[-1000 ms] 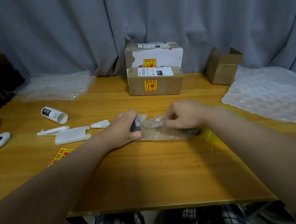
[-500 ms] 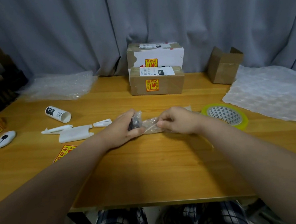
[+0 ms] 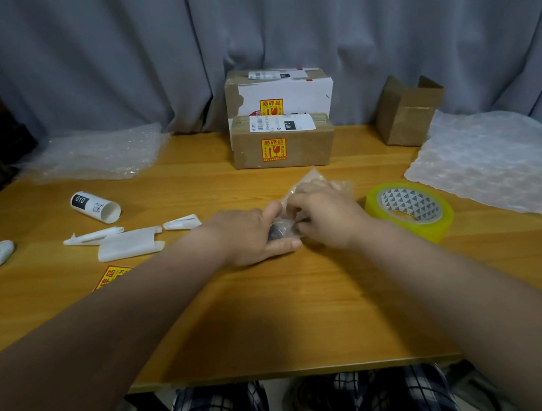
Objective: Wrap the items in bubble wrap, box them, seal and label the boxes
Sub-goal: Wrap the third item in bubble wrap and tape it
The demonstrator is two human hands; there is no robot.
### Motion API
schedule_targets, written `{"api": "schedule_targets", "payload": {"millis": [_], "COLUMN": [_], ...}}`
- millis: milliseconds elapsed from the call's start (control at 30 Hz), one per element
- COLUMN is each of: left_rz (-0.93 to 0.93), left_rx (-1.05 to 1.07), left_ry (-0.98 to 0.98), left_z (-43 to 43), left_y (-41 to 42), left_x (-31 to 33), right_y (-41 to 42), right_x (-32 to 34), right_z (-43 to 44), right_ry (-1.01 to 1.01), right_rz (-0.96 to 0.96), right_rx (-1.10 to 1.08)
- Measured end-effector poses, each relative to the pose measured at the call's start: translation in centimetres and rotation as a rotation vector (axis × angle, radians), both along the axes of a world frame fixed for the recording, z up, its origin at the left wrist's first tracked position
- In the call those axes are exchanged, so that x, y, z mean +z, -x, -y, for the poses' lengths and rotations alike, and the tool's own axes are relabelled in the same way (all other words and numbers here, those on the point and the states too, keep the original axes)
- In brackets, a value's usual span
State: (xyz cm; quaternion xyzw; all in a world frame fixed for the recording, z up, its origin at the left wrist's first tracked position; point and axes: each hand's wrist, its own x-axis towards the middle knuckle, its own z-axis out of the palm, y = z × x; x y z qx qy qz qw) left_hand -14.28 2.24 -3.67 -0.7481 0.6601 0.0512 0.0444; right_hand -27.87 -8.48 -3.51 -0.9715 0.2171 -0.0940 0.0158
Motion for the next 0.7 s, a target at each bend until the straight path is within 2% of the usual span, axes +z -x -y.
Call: {"api": "schedule_targets", "payload": {"millis": [67,133,233,300,400,500,533,633,700], "left_rz": [0.023,0.021,-0.114,-0.235,-0.506,-0.814,-0.829,-0.622,-0.690], "left_rx": [0.012,0.030,0.043,0.035,-0.005,0.044,0.055,0.044,0.066], "left_ry": [-0.038,-0.055,-0.043,-0.013,0.033,0.110,0.154,0.299,0.303], "left_z": [0.3,0.3,-0.3,-1.1,-2.6,-4.0,-4.3,-4.3,-4.1], "left_y": [0.4,0.8,0.6,-0.1,-1.3,-2.5,-2.7,-2.7,-2.5], "left_x": [0.3,0.5,0.3,0.4,0.8,0.9,0.8,0.2,-0.2], "right_y": [-0.1,-0.2,0.0,0.0,-0.6,-0.9,-0.9,-1.0,-0.9], "right_x": [-0.8,-1.2,-1.1,-0.7,-0.7,-0.8,-0.8,-0.9,-1.0], "right_z": [-0.4,-1.1,-1.8,-2.2,-2.6,-2.5,-2.4,-2.5,-2.7], "right_ry": [0.026,-0.202,-0.620,-0.755,-0.551,-0.536,-0.544,-0.537,-0.552], "right_rz": [0.047,0.116,0.234,0.254,0.141,0.138,0.150,0.161,0.170], "right_rx": [-0.081,-0.131,-0.166,-0.207,-0.150,-0.147,-0.155,-0.166,-0.162]}}
